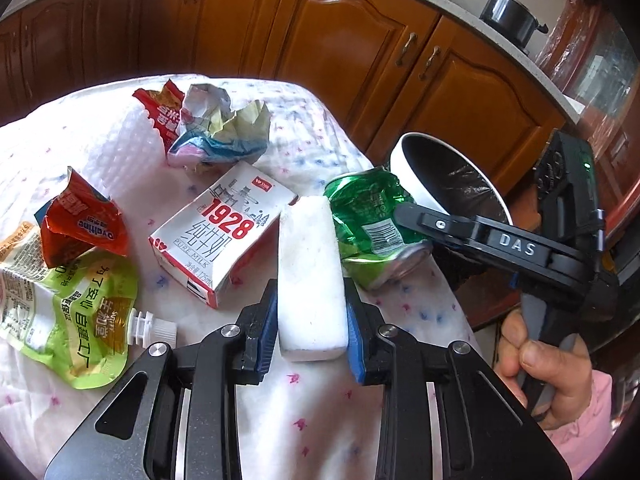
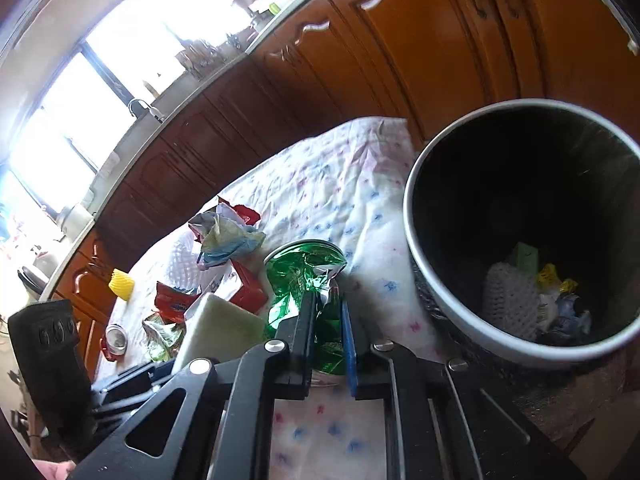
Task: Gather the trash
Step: 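Grasp the white foam block with the left tool while the right tool grasps the crushed green can, then carry both items over the bin and open both tools to drop them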
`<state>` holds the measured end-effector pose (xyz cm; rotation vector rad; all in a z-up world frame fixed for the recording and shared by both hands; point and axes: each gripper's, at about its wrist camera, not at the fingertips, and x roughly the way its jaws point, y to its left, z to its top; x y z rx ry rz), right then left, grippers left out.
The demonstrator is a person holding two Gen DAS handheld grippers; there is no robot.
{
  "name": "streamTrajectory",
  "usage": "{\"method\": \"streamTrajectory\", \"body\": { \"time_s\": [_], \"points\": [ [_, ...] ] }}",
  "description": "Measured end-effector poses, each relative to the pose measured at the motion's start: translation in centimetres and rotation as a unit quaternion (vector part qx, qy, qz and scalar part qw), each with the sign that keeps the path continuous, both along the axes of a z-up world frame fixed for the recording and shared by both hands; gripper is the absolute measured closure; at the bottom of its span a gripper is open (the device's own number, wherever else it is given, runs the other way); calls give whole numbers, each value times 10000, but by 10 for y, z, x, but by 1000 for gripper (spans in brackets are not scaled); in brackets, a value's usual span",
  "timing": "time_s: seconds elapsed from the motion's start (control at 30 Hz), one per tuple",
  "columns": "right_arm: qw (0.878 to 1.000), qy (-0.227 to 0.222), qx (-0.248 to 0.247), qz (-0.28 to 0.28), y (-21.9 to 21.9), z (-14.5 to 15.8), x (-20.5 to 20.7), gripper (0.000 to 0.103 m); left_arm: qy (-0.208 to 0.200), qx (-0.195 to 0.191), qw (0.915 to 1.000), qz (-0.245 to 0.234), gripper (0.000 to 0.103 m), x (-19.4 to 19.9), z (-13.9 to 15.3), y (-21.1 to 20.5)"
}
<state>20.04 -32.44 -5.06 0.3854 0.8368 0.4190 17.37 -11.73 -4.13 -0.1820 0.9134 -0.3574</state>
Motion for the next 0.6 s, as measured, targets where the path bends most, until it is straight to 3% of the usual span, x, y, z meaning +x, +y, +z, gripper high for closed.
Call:
{"method": "streamTrajectory", "body": {
  "time_s": [0.6],
  "points": [
    [9974,-421,15,-583,-46,33,-48,91,-441,-149,9983,-358,76,-16,37,-24]
  ]
}}
